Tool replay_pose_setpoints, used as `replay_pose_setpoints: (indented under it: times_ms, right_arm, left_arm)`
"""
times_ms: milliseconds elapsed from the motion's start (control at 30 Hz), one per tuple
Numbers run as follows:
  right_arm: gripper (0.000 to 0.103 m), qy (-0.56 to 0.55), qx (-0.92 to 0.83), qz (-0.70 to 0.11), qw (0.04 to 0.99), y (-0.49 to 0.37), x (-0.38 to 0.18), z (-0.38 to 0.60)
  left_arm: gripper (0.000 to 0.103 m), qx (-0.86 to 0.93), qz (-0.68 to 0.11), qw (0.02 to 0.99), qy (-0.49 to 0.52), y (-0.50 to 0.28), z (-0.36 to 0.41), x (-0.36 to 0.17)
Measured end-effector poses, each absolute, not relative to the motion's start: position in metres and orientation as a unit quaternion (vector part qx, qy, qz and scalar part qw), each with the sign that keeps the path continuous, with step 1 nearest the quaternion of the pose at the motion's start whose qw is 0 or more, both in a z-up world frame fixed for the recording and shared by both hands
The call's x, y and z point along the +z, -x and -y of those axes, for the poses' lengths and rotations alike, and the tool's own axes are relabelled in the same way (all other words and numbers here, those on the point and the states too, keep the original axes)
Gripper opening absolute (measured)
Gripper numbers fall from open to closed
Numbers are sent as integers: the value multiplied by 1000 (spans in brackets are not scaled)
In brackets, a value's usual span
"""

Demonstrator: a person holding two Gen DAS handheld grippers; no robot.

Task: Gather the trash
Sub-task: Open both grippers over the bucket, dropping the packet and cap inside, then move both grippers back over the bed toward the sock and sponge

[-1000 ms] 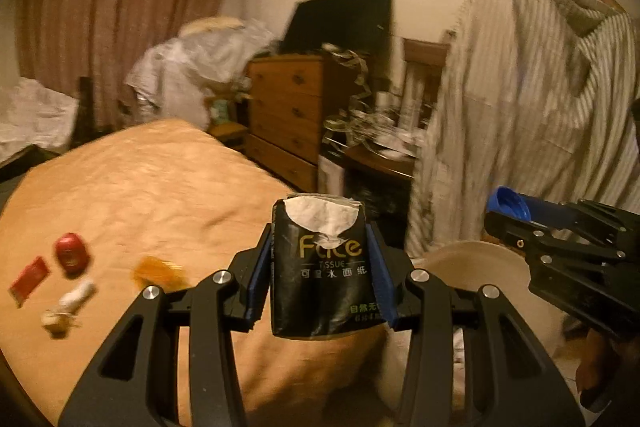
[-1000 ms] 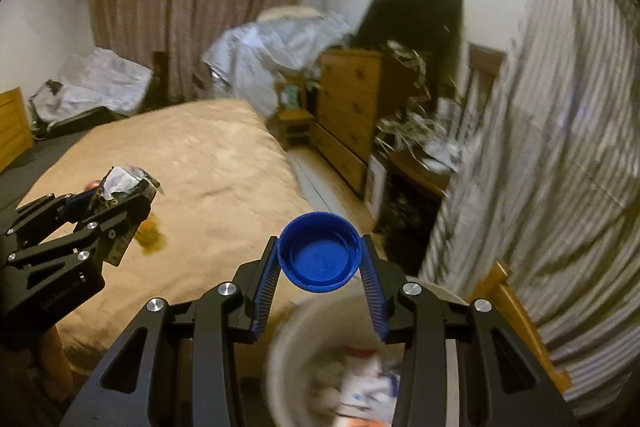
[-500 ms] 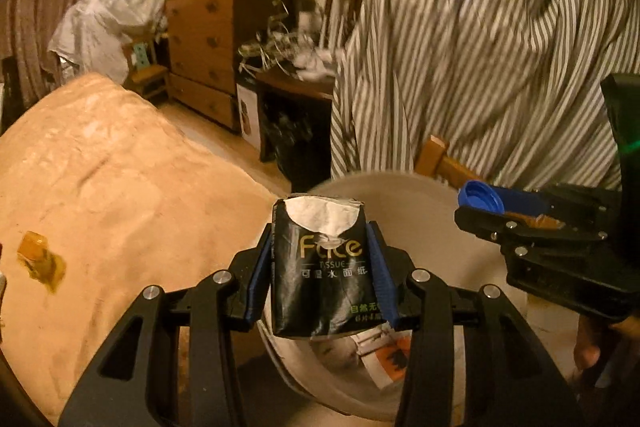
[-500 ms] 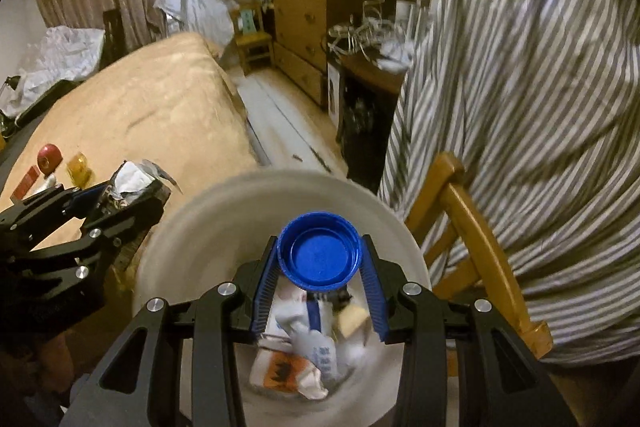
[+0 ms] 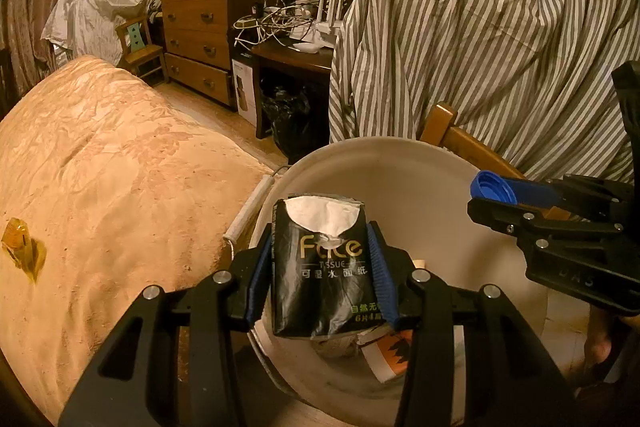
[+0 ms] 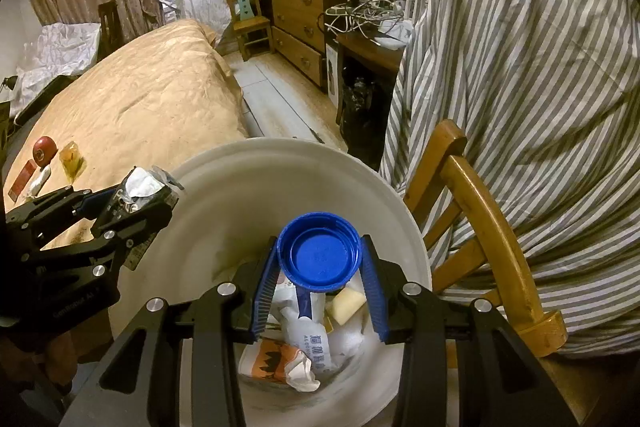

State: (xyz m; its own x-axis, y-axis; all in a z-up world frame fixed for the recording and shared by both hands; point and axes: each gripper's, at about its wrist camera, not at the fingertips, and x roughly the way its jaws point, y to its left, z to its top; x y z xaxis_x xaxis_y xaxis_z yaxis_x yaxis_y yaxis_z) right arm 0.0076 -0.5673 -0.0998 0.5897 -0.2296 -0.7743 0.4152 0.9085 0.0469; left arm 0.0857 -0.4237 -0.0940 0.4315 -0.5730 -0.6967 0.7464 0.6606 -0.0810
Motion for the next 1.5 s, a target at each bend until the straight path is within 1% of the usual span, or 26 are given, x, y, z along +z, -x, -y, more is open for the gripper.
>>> replay_pose_setpoints:
  times_ms: [133,167,200,233,267,367,767,900,1133,1500]
  right_arm:
    - [41,-112,-182,-414,885,-8,-100,567]
    - [42,-113,-182,-415,885,-8,-100,567]
    - [49,-113,-183,-414,885,-8,-100,567]
    - [56,-114,-185,-412,885,-7,-100,567]
    - [58,-116,-186,-409,886,-6,-99,568]
    - [60,-121,-190,-403,887,-3,-98,568]
    - [61,-128,-189,-405,886,1,-103,564]
    - [66,-127,-189,-399,888,2,-103,560]
    - [71,-122,-189,-383,896,8,-93,549]
    - [78,-111,-159,-358,914,8,-69,508]
  left_arm:
    - [43,-394,-359,838,-120,-86,424,-94]
    - [46,-393,-359,838,-122,-85,426,-94]
    - [53,-392,-357,839,-124,-85,427,-94]
    - [57,-390,-356,840,-123,-85,427,-94]
    - [61,-389,-355,841,-122,-85,427,-94]
    - [63,-387,-355,842,-125,-85,427,-94]
    - [64,-384,-354,843,-126,-84,420,-93]
    - [64,-381,-352,845,-126,-84,417,-93]
    - [64,-374,-353,849,-123,-85,405,-91]
    - [64,-357,-349,860,-106,-90,366,-81]
